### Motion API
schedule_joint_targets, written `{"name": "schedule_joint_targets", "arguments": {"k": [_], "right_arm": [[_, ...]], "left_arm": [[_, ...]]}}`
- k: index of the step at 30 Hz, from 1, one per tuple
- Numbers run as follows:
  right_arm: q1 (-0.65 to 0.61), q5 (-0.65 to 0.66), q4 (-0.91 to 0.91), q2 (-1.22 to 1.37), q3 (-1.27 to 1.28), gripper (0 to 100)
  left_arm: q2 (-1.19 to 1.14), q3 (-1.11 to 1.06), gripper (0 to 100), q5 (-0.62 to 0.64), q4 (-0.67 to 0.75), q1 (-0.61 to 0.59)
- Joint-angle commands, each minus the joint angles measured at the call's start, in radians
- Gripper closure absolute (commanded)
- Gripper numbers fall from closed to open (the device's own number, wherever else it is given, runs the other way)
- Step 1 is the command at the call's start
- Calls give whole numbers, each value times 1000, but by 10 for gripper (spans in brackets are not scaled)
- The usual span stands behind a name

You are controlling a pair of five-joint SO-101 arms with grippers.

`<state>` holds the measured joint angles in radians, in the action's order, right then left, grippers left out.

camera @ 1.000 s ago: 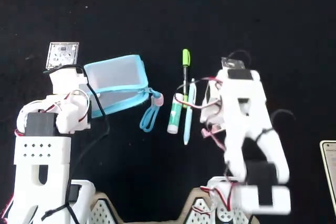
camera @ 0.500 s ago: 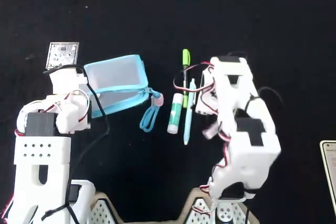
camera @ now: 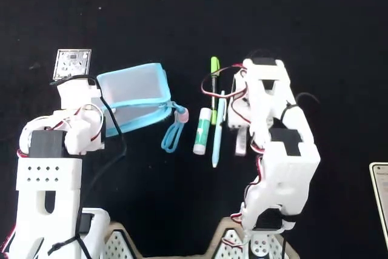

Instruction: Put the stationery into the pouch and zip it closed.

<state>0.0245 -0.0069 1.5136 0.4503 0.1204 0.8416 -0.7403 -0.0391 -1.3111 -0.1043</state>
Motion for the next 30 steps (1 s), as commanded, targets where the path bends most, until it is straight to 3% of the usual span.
{"name": "schedule_joint_targets", "arguments": {"k": [1, 10, 15, 21, 30], "right_arm": [[2, 239, 51, -16, -58, 988], [-2, 407, 49, 16, -117, 986], [-23, 414, 196, 44, -228, 986], [-11, 376, 195, 45, -328, 897], [86, 379, 166, 48, -384, 902]], "left_arm": [[-6, -36, 970, 3, -3, 4], [-6, -36, 970, 3, -5, 4], [-6, -36, 970, 3, -5, 4], [-6, -36, 970, 3, -5, 4], [-6, -36, 970, 3, -5, 4]]}}
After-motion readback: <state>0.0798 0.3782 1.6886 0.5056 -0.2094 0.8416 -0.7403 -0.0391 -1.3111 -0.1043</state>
